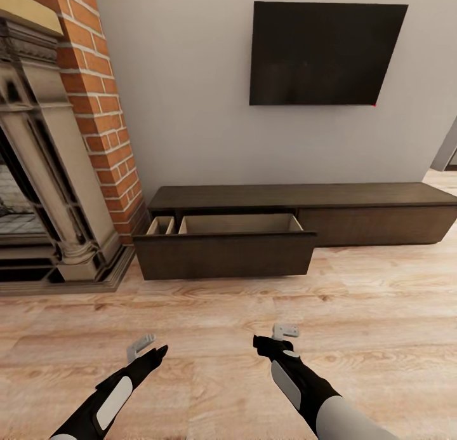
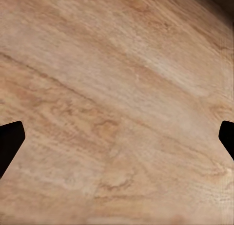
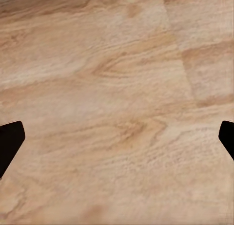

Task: Place each of the two pumpkins and all three candles from the living room inside a cabinet in the living room (use any cabinet), then make sure every cabinet is closed, and position the cauldron so it is next to a table in the living room.

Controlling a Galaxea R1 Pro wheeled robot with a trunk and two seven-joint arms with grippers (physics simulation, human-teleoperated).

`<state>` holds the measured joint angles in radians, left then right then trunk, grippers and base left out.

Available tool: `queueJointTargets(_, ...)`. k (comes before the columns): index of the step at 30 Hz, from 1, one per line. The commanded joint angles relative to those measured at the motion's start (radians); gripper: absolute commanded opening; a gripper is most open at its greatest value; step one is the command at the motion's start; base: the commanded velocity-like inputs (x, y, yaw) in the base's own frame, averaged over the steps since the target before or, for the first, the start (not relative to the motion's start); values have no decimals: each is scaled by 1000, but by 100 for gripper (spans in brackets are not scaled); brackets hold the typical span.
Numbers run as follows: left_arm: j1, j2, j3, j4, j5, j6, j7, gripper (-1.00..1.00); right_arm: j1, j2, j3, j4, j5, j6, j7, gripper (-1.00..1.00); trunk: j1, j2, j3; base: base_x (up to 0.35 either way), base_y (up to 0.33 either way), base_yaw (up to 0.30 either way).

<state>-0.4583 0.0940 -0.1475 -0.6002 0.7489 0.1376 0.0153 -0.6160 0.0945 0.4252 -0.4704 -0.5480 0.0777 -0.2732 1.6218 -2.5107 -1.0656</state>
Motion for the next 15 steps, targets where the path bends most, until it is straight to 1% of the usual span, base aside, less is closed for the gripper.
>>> queueJointTargets(1, 0, 1, -4, -1, 8, 2, 2, 100, -1, -1, 8, -2, -6, 4, -9, 100, 0, -1, -5, 0, 0, 0)
queueJointTargets(15, 0, 1, -4, -1, 7, 3, 2, 100, -1, -1, 8, -2, -6, 5, -9, 100, 6, -4, -59, 0, 0, 0)
